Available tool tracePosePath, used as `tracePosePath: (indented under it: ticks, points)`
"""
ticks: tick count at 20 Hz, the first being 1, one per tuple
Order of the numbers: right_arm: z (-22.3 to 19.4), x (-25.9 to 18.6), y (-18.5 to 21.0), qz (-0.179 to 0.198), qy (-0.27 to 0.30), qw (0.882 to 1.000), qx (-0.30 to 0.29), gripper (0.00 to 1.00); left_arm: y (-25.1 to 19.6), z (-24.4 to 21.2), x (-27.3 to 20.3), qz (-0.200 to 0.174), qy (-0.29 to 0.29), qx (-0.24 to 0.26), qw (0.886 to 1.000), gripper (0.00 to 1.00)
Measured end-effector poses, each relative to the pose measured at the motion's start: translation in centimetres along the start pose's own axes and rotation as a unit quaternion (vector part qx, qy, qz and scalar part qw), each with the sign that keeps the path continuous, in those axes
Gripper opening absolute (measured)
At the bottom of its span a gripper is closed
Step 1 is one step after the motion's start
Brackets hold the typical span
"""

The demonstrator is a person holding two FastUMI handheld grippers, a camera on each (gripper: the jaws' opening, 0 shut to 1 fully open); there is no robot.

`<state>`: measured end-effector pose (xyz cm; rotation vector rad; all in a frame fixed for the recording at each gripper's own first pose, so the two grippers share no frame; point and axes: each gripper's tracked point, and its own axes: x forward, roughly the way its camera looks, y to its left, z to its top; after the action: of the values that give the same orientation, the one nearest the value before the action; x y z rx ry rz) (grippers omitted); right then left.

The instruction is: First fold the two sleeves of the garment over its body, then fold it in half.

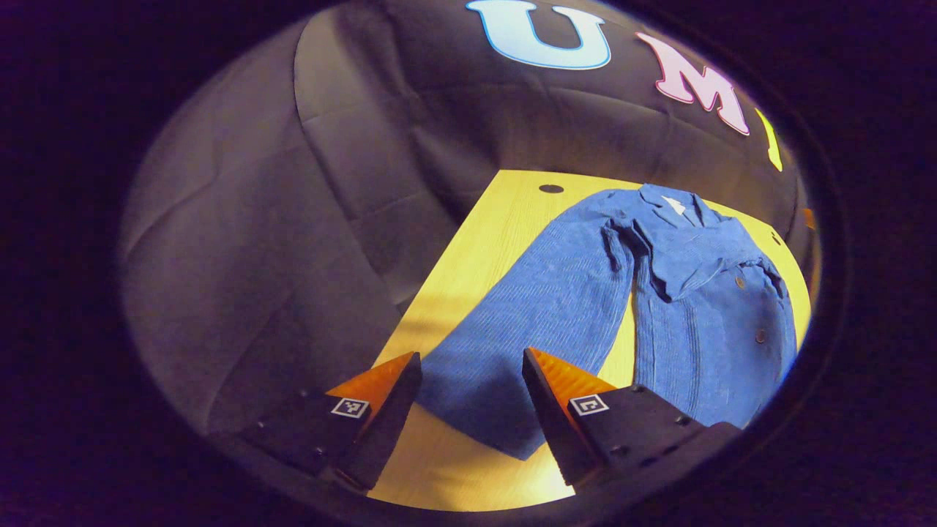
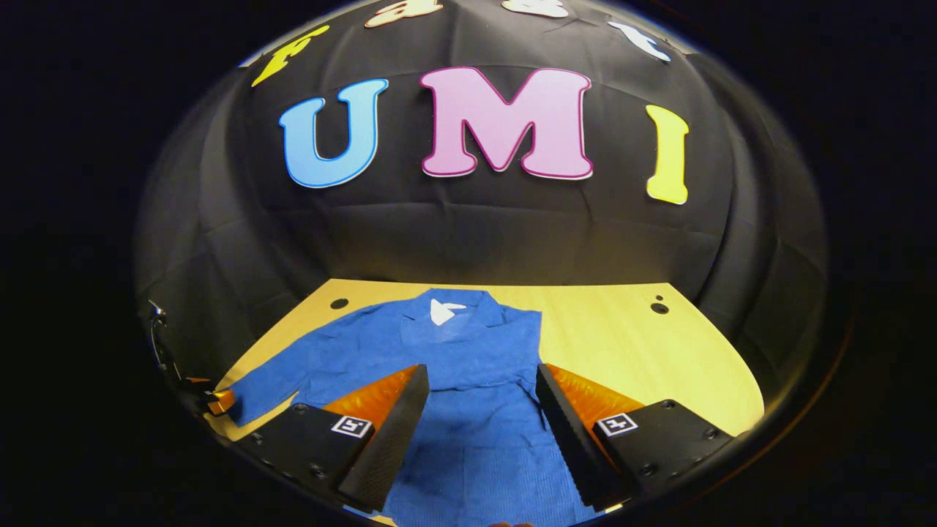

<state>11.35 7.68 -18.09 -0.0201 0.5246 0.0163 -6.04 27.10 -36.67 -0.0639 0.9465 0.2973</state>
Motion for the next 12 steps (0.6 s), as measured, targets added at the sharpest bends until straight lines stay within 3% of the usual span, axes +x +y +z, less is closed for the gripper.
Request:
tracePosePath:
  ticks: [10,12]
  points:
    - [-1.0,-1.7,-2.3,-0.011,0.008,1.0,-0.007,0.95,-1.3,-0.9,0.7,-0.032,0.023,-0.007,0.999,0.81]
    - [-1.4,-1.9,-2.6,-0.009,0.011,1.0,-0.009,0.95,-2.4,-1.0,1.2,-0.041,0.026,0.005,0.999,0.59]
